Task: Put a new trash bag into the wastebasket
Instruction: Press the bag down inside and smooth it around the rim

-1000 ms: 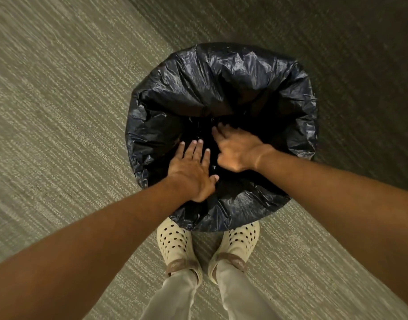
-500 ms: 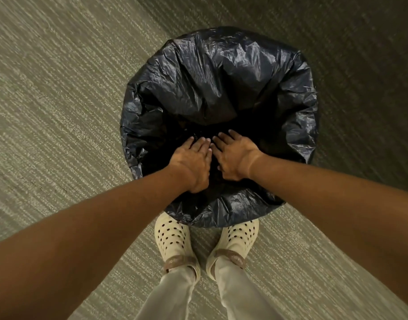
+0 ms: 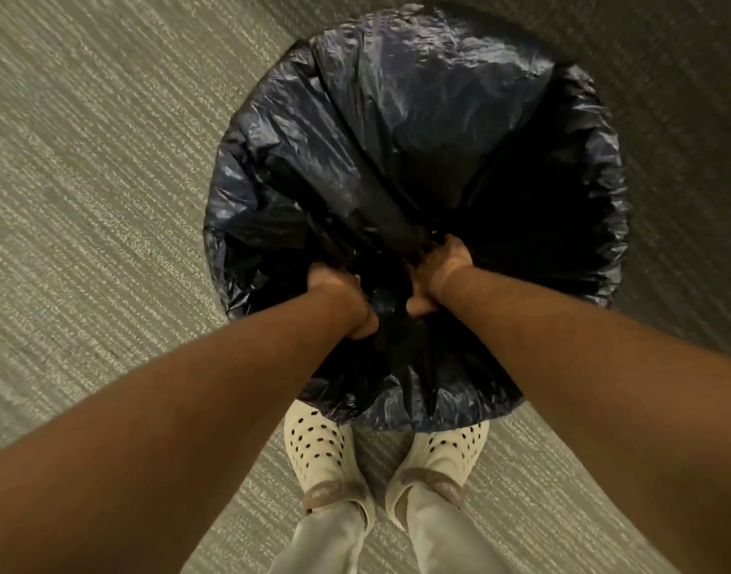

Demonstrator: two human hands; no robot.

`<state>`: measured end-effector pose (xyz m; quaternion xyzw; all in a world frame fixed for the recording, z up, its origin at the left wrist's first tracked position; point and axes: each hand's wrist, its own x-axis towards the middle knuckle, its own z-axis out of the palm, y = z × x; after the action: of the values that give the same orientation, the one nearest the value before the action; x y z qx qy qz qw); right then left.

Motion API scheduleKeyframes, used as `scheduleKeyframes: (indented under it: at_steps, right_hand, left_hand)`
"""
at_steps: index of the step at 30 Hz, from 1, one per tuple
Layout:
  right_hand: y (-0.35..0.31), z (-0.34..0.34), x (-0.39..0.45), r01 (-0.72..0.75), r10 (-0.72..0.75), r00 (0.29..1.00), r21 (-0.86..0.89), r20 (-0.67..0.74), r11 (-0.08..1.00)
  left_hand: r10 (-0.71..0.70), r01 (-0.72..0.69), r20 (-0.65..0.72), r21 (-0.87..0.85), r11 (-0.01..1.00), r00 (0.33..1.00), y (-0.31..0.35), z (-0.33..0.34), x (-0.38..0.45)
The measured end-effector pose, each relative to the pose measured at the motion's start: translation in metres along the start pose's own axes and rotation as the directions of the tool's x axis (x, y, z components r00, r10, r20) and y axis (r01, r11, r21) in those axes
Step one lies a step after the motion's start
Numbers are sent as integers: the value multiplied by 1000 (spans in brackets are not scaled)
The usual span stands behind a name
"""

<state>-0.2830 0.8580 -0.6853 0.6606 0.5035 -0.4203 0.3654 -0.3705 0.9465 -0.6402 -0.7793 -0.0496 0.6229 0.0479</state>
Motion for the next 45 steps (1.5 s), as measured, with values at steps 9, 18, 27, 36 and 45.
scheduleKeyframes:
  at_steps: [9, 18, 27, 36, 45]
  right_hand:
    - [33, -57, -34, 55, 42, 990, 639, -136, 768]
    - [7, -33, -48, 147, -10, 977, 637, -213, 757]
    - [-11, -4, -35, 156, -167, 986, 393, -8, 906]
    - [-17, 3, -6, 147, -165, 986, 344, 24, 927]
    - [-6, -4, -37, 169, -182, 983, 250, 33, 953]
  left_hand:
    - [75, -83, -85, -88, 993, 994, 0, -8, -32]
    - [77, -124, -219, -210, 970, 973, -10, -10, -53]
    - [63, -88, -136, -189, 978, 989, 2, -11, -34]
    - [149, -214, -263, -237, 948, 953, 2, -17, -44]
    - [-106, -184, -465, -536, 824, 879, -18, -50, -43]
